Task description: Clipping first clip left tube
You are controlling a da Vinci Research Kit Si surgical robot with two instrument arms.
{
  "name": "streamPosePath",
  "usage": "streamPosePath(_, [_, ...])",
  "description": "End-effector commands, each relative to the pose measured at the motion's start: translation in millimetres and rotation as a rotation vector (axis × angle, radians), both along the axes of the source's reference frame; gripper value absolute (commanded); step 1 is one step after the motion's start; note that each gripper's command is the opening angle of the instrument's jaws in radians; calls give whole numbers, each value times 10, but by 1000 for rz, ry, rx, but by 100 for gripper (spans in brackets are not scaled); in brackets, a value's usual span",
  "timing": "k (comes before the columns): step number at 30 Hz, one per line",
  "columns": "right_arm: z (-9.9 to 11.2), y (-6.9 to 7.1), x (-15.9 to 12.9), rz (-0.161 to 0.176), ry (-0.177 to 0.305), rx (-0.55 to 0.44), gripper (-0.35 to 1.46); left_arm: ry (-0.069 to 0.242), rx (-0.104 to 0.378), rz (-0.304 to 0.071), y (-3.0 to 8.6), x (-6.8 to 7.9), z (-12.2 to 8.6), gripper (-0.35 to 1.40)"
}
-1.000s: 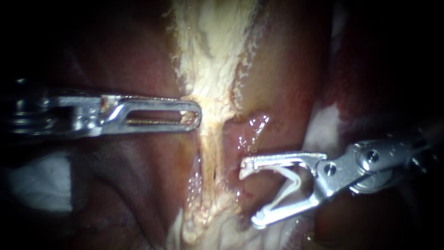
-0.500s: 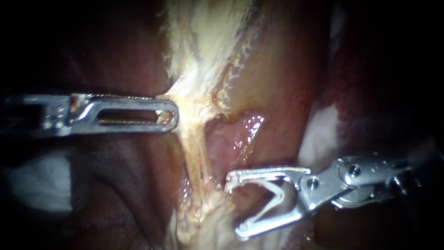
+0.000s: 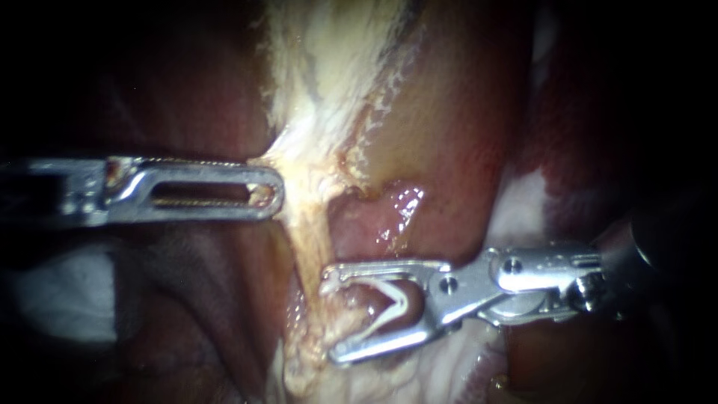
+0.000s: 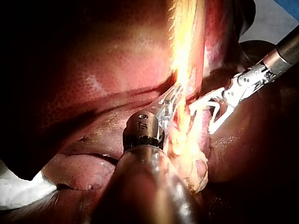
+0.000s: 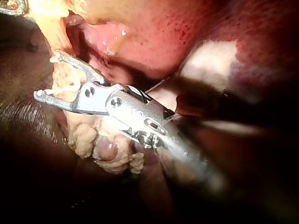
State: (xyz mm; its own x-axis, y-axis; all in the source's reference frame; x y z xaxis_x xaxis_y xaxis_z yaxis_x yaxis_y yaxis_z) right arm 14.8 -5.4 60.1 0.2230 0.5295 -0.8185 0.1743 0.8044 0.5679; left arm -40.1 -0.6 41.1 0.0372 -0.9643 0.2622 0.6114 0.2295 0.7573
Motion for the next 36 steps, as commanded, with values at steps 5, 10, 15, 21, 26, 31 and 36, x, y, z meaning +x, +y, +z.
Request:
streamPosePath(5, [11, -4, 9, -9, -20, -2, 58, 0, -1, 1, -1, 1, -1, -35])
streamPosePath(10, [19, -2, 11, -12, -33, -4, 58, 0, -1, 1, -2, 2, -3, -35])
streamPosePath(15, [23, 0, 9, -3, -53, -9, 58, 0, 0, 2, -4, 4, -5, -35])
streamPosePath(21, [29, 4, 8, 10, -84, -17, 58, 0, 0, 2, -7, 5, -10, -35])
streamPosePath(26, [31, 7, 8, 29, -100, -22, 58, 0, 0, 2, -9, 4, -13, -35])
streamPosePath(31, [30, 10, 11, 38, -108, -21, 58, 0, 0, 2, -10, 4, -17, -35])
streamPosePath(36, [30, 9, 19, 43, -111, -16, 58, 0, 0, 1, -11, 2, -18, -35])
